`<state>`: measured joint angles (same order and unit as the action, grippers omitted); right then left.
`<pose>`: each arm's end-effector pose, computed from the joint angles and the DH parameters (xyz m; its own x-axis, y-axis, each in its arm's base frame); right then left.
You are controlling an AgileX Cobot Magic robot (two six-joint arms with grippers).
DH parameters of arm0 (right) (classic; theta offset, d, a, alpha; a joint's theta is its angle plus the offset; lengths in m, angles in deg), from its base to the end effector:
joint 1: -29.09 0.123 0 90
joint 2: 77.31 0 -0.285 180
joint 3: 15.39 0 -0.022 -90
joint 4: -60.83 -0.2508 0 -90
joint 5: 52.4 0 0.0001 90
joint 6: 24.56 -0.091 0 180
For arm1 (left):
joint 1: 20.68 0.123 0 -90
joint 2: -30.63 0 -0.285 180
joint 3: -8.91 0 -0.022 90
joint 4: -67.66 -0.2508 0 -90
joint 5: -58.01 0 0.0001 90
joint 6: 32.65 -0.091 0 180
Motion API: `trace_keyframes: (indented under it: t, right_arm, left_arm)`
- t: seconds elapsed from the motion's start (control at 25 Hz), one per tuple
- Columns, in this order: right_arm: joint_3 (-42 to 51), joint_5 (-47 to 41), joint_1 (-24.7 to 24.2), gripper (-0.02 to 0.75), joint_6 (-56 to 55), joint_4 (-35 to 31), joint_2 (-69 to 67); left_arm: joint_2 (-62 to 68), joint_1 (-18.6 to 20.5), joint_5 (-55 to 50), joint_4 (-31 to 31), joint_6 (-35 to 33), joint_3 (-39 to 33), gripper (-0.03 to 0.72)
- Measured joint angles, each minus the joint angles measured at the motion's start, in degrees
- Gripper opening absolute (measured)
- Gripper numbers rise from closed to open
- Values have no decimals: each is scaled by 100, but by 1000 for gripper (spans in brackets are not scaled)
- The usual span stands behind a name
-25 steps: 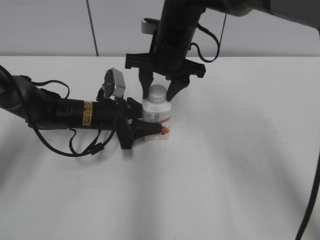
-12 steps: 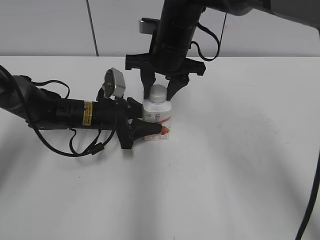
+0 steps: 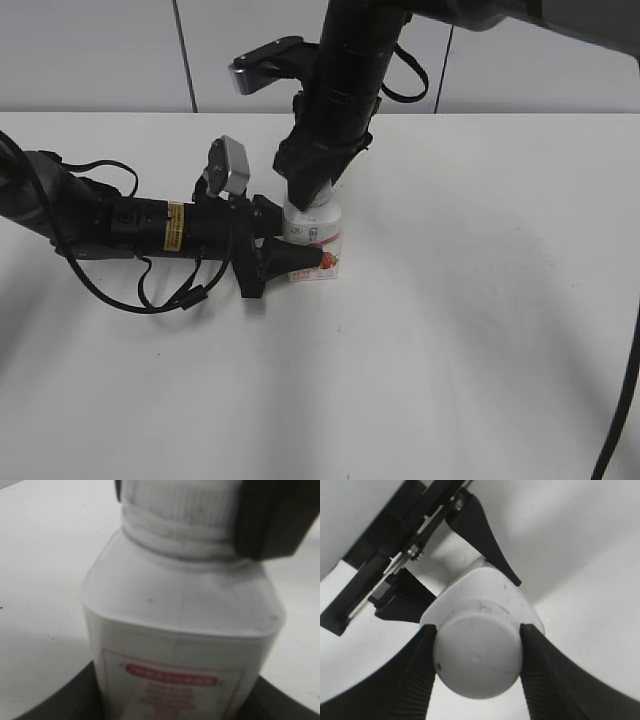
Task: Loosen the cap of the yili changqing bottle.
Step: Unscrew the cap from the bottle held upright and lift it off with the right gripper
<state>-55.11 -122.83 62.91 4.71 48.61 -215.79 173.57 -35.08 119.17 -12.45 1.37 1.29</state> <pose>0.3902 0.2833 0.2080 -0.4926 -0.8307 -0.2593 -0.8690 0.4858 0.0945 0.3712 -0.1763 0.0556 -0.1031 0.3339 -0.9369 0.9845 0.1687 -0.0483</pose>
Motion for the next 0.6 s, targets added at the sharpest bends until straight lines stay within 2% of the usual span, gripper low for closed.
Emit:
trace_keyframes:
  t: [0.32, 0.6]
  right_arm:
    - [0, 16, 0, 396, 2041, 5, 0]
    - [0, 26, 0, 393, 2869, 17, 0]
  left_arm:
    - [0, 0, 0, -5, 0, 0, 377]
    - [0, 0, 5, -5, 0, 0, 377]
